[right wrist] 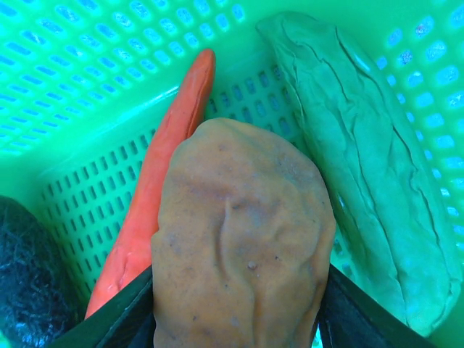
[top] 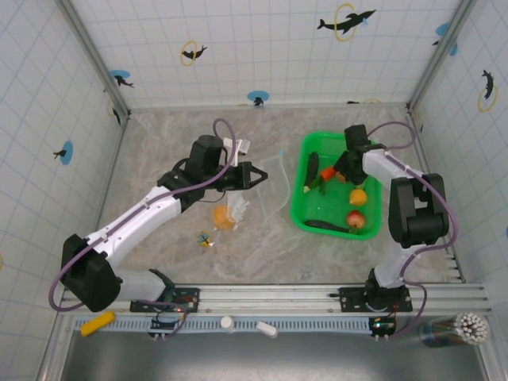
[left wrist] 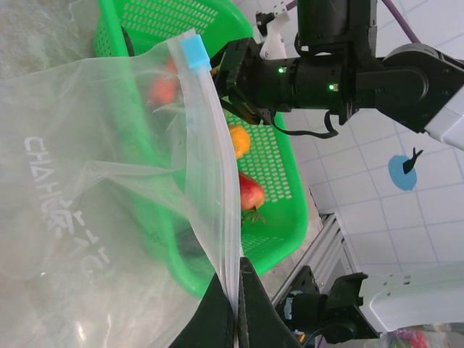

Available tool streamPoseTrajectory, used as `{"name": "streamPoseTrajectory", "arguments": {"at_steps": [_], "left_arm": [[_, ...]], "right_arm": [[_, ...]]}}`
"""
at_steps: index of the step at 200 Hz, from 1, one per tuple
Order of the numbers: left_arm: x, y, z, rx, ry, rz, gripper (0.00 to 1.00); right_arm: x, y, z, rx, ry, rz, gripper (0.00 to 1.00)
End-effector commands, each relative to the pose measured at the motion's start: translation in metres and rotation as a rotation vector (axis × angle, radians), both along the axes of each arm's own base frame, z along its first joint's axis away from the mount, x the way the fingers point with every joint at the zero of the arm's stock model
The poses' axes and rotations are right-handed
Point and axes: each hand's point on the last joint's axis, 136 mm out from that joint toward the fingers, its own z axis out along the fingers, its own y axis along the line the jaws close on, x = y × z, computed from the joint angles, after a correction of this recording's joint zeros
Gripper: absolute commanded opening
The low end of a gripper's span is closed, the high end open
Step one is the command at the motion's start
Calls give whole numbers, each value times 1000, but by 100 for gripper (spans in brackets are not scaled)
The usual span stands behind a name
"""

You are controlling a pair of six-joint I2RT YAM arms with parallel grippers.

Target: Place the food in the zip-top bag and seal the zipper

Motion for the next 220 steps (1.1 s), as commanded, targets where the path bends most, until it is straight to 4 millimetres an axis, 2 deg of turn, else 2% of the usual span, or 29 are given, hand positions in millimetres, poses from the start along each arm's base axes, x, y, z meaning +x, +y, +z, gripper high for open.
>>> {"name": "streamPoseTrajectory", "arguments": {"at_steps": [1, 34, 57, 83, 103, 125, 145, 171, 220], "left_arm": [[0, 5, 6, -7, -17, 13, 0], [3, 7, 7, 4, -25, 30, 0], [6, 7, 11, 1, -27, 41, 0], [7, 4, 11, -15, -9, 47, 0], [6, 1, 17, -30, -8, 33, 0], [6, 0, 25, -43, -14, 34, 0], [4, -1, 32, -56, -18, 28, 0], [5, 1, 40, -64, -36, 43, 0], [6, 6, 49, -78, -50, 78, 0]], "right_arm": [[1, 2, 32, 9, -88, 44, 48], [-11, 8, 78, 39, -219, 117, 49], [-25, 22, 118, 89, -352, 210, 49], [-50, 59, 180, 232, -607, 394, 49], [-80, 101, 229, 422, -743, 577, 49], [-113, 142, 260, 542, -810, 732, 49], [-137, 172, 269, 556, -835, 828, 51], [-160, 206, 251, 579, -793, 914, 51], [-170, 217, 220, 529, -786, 866, 51]]}}
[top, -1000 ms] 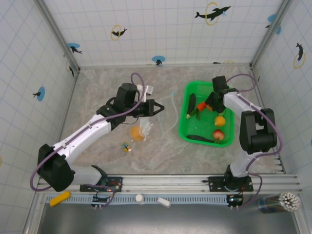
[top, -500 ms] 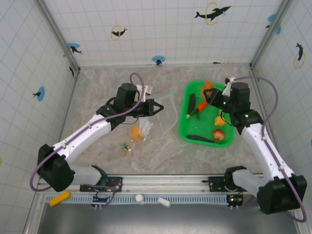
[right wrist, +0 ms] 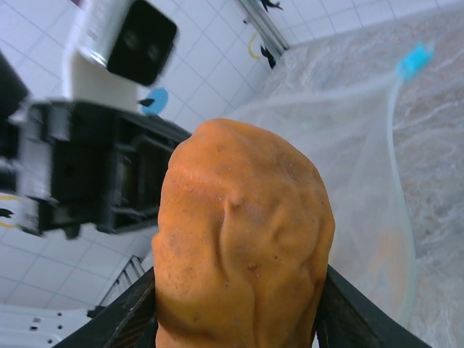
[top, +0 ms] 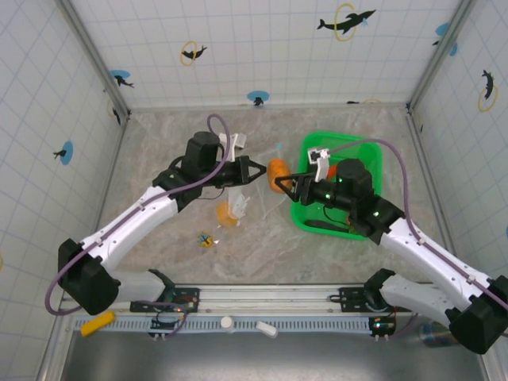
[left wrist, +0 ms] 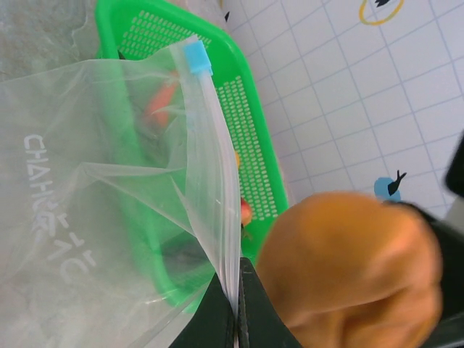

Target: Place the food in the zip-top bag and seal the zipper

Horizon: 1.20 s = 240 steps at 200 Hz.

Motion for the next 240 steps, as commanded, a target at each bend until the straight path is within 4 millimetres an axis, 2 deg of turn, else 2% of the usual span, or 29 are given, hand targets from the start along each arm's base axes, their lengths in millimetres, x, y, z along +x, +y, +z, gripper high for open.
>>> {"name": "streamPoseTrajectory", "arguments": {"at_steps": [1, 38, 60, 74, 100, 117, 135, 201, 223, 240], "left_arm": [[2, 4, 26, -40, -44, 27, 0], [1, 4, 35, -69, -59, 34, 0], [0, 3, 36, -75, -61, 25, 0], [-1, 1, 37, -81, -59, 13, 0], [-2, 1, 35, -80, -61, 4, 0], [-2, 1, 35, -79, -65, 6, 0], [-2, 1, 35, -78, -65, 7, 0], [-3, 6, 34, -55, -79, 19, 0], [-1, 10, 28, -26, -81, 35, 0], [-1, 12, 24, -5, -77, 42, 0]], "right_arm": [[6, -2, 2, 25, -45, -70, 50], [11, -9, -29, -77, 9, -163, 51], [16, -10, -40, -156, 37, -200, 58], [19, -8, -40, -189, 50, -211, 59], [22, 2, -39, -219, 98, -211, 68], [21, 11, -35, -263, 97, -208, 83], [21, 15, -31, -288, 85, -211, 91], [20, 14, -18, -302, 43, -196, 91], [18, 16, 5, -278, -12, -165, 92], [19, 11, 27, -260, -66, -163, 92]]}}
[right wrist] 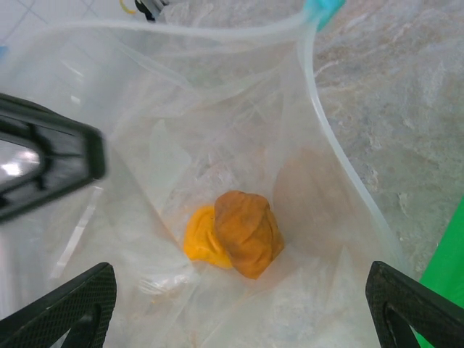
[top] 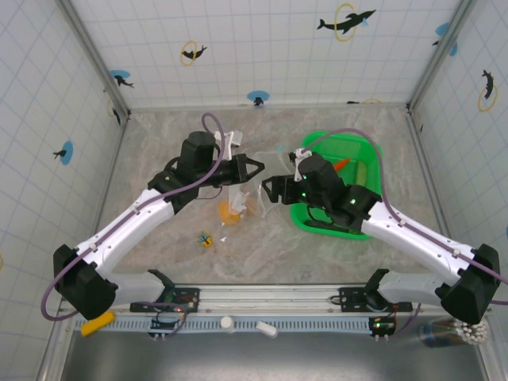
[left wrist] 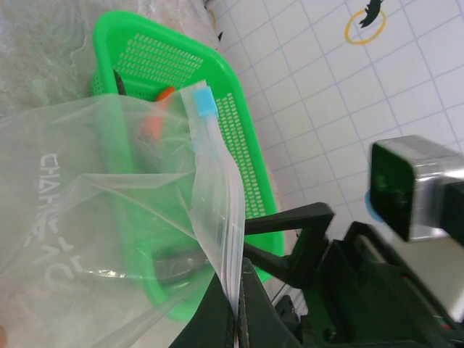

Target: Place the food in the zip-top bag and seal the zipper

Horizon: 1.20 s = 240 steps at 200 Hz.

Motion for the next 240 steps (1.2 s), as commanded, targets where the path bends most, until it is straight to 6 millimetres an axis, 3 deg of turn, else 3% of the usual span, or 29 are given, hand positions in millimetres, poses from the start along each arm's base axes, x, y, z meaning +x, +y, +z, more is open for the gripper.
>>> {"name": "streamPoseTrajectory", "arguments": {"at_steps": [1, 27, 52, 76, 108, 126, 149, 196, 240], "left_arm": [[-1, 7, 10, 17, -51, 13, 0], [0, 9, 3, 43, -50, 20, 0], [1, 9, 0, 48, -49, 18, 0], [0, 7, 1, 39, -59, 1, 0], [-2, 5, 0, 25, -68, -14, 0], [-4, 3, -2, 20, -64, -30, 0], [-6, 3, -4, 20, -62, -39, 0], [-12, 1, -18, 19, -36, -65, 0], [-13, 2, -19, 17, -37, -70, 0]], "right_arm": [[2, -3, 55, 58, -124, 31, 92], [15, -31, 71, 31, -174, -41, 95], [40, -88, 55, -126, -150, -261, 100], [54, -148, 7, -264, -38, -484, 100], [56, -199, -70, -420, 191, -685, 98], [56, -211, -102, -471, 299, -735, 95], [57, -221, -126, -502, 370, -792, 95], [59, -237, -165, -542, 492, -871, 93], [72, -243, -187, -600, 538, -889, 92]]}}
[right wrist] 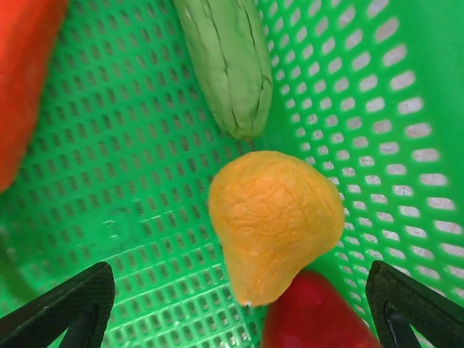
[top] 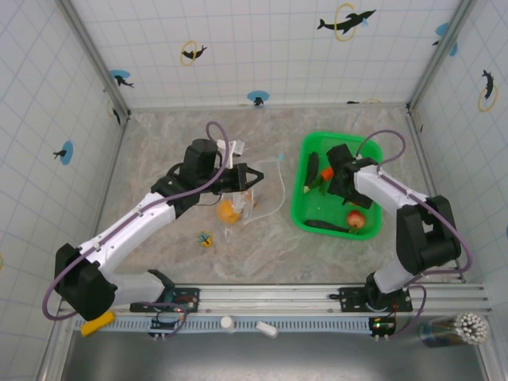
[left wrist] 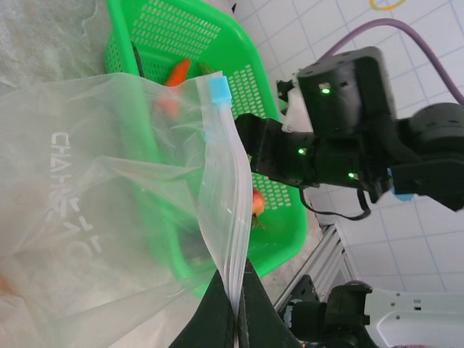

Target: Place the food in the zip-top bag and seal the zipper

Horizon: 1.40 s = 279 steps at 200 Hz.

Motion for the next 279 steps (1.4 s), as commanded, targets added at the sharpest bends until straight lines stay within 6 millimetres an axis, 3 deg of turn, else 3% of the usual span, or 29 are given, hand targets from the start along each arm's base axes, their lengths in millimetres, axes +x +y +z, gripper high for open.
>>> {"name": "streamPoseTrajectory", "arguments": {"at_steps": [1, 43, 96, 169, 200, 217, 246, 279], "left_arm": [[-4, 0, 10, -26, -46, -29, 0], [-5, 1, 7, -21, -41, -25, 0], [-6, 1, 7, -28, -33, -24, 0], [-7, 1, 7, -35, -22, -21, 0], [-7, 1, 8, -38, -21, -18, 0], [-8, 1, 9, -41, -22, -21, 0], [-9, 1, 9, -42, -24, -22, 0], [-9, 3, 12, -43, -36, -12, 0]], "right_arm": [[8, -4, -4, -21, 2, -32, 92], [11, -3, -25, 5, 22, -18, 89], [18, -3, -33, -31, 3, 90, 70], [23, -7, -29, -44, -19, 109, 66], [24, -14, -28, -73, -21, 106, 75], [24, -13, -34, -51, -3, 107, 74], [26, -6, -34, -16, -5, 122, 67], [29, -5, -18, -35, -49, 141, 55]]}}
